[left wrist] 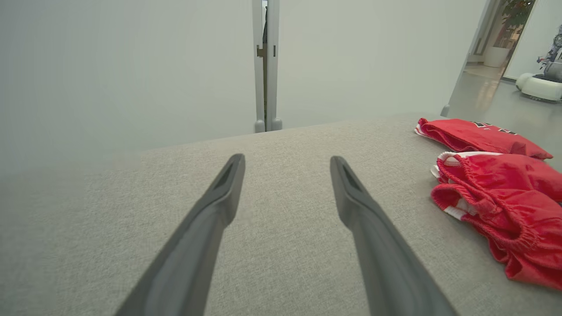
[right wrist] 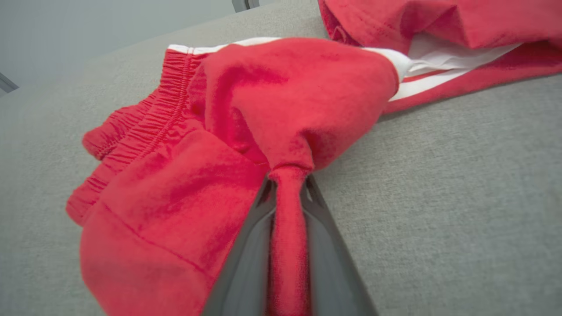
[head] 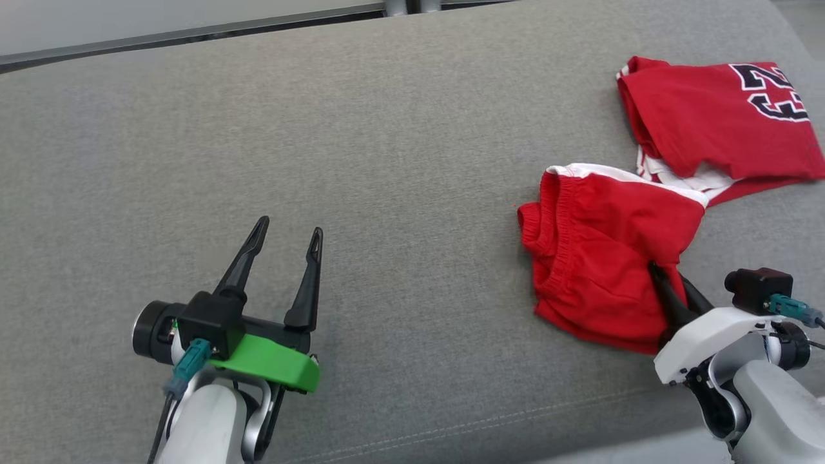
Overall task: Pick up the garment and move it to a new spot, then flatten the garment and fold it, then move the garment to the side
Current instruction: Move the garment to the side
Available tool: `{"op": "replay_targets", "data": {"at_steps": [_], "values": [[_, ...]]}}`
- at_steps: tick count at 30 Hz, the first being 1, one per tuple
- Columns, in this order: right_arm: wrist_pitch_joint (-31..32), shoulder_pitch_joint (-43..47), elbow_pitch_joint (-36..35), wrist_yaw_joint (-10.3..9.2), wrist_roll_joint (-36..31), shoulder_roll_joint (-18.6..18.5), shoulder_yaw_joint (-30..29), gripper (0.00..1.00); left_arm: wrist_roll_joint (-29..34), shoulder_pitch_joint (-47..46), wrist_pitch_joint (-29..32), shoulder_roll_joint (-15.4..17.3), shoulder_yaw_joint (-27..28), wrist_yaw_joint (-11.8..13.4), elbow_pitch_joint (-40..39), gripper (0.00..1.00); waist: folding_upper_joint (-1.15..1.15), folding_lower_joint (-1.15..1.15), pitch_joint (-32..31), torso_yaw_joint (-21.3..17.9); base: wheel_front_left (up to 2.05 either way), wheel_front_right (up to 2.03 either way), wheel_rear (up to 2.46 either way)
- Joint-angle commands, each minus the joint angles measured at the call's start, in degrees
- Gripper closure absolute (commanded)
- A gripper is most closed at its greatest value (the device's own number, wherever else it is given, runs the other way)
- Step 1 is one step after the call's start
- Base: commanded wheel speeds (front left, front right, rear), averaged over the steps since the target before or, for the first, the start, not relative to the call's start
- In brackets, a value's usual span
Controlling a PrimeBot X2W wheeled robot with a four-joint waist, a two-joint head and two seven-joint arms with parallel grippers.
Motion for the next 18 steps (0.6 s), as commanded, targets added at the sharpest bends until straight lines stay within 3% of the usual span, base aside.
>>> {"op": "replay_targets", "data": {"at_steps": [1,8,14,18], "values": [[-0.4,-1.2,-0.7,-0.02,-1.1,-0.2,-0.2,1.0,0.1,-1.1,-0.2,0.6,-0.2,-0.1,0.2,0.0,0.0,0.0,2.6,-4.8,0.0,0.0,0.0],[0.3,-6.4,-5.7,-0.02,-7.6,-2.6,1.7,1.0,-0.1,-2.9,-0.2,0.6,-0.6,-0.2,0.2,0.0,0.0,0.0,4.4,-5.9,0.0,0.0,0.0],[4.3,-15.0,-9.5,-0.04,-10.2,-8.4,4.8,1.0,0.0,-5.0,-0.2,0.6,-1.5,-0.3,0.1,0.0,0.0,0.0,6.9,-5.3,0.0,0.0,0.0],[6.9,-21.8,-8.7,-0.04,-7.4,-13.0,8.3,1.0,0.1,-6.8,-0.2,0.4,-2.7,-0.4,0.2,0.0,0.0,0.0,8.8,-3.8,0.0,0.0,0.0]]}}
